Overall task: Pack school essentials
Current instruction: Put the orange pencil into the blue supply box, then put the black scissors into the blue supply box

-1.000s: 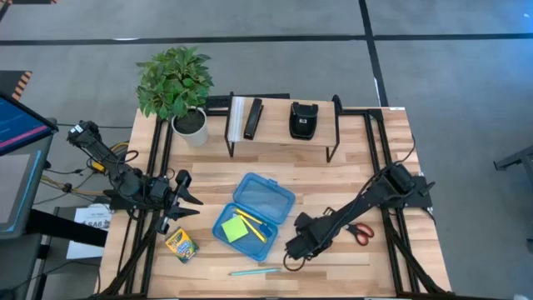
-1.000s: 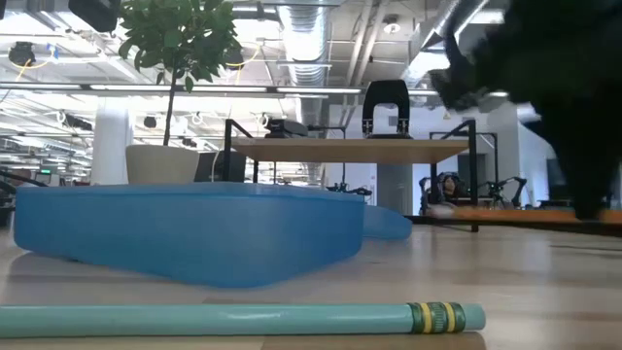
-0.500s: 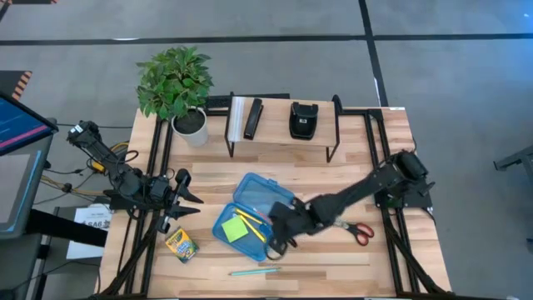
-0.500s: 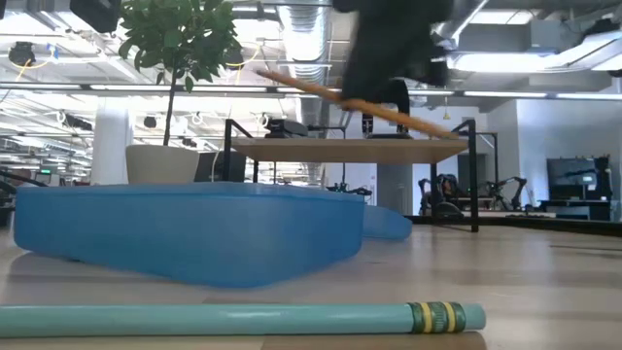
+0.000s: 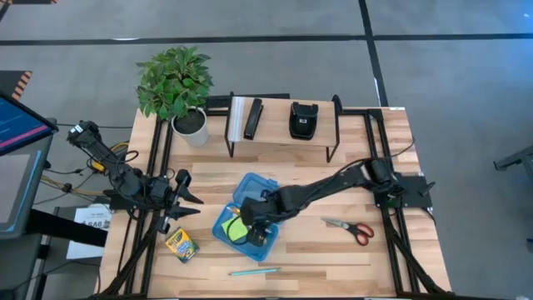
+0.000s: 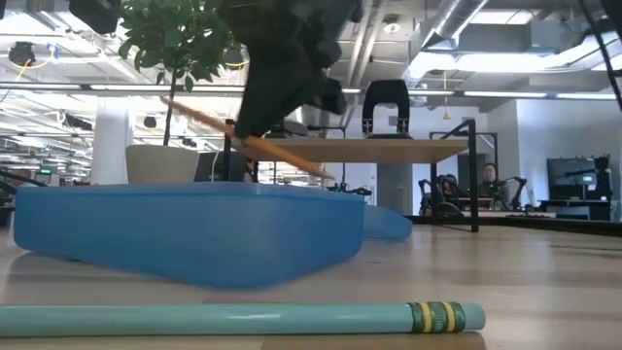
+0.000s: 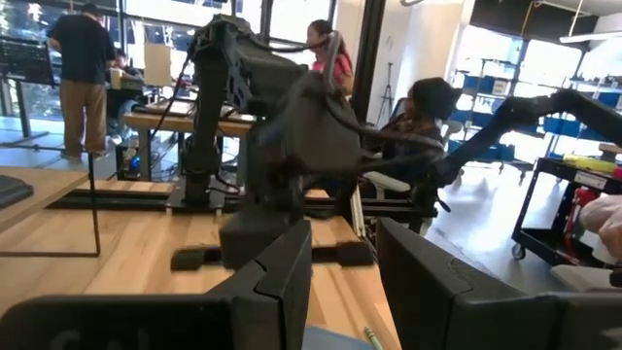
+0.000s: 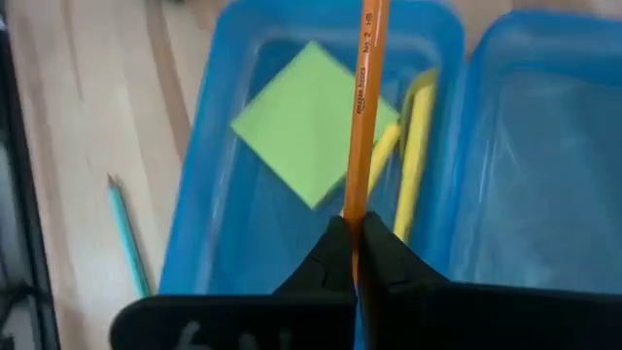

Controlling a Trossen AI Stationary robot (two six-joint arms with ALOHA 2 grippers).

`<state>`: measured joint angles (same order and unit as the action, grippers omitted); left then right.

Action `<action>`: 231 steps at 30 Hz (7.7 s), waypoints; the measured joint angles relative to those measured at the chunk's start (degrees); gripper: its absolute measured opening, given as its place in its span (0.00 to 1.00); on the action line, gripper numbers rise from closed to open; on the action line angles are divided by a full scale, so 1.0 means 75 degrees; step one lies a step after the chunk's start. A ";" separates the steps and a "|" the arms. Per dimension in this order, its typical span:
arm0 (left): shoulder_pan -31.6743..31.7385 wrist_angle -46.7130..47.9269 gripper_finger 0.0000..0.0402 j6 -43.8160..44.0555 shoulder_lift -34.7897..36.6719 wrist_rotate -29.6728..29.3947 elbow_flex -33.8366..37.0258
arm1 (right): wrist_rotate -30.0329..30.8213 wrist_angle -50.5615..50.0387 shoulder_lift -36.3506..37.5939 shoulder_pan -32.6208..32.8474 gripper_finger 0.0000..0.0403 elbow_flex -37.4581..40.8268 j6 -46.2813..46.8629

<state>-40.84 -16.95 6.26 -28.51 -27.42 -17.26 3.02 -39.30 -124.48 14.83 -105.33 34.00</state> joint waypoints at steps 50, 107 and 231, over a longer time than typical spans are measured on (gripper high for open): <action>-0.0002 -0.0003 0.27 0.0051 0.0002 0.0006 0.0000 | 0.0518 -0.3752 0.0184 -0.0211 0.41 -0.0473 -0.0947; 0.0000 -0.0015 0.27 0.0087 0.0002 0.0006 0.0000 | -0.1482 -0.1710 0.5947 0.3729 0.57 0.8397 0.6534; 0.0000 -0.0067 0.27 0.0064 -0.0003 -0.0044 0.0000 | 0.0915 -0.1514 0.5022 0.2547 0.01 0.5870 0.4518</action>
<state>-40.84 -17.45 6.74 -28.53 -27.75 -17.26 9.88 -50.65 -86.81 33.94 -61.30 67.88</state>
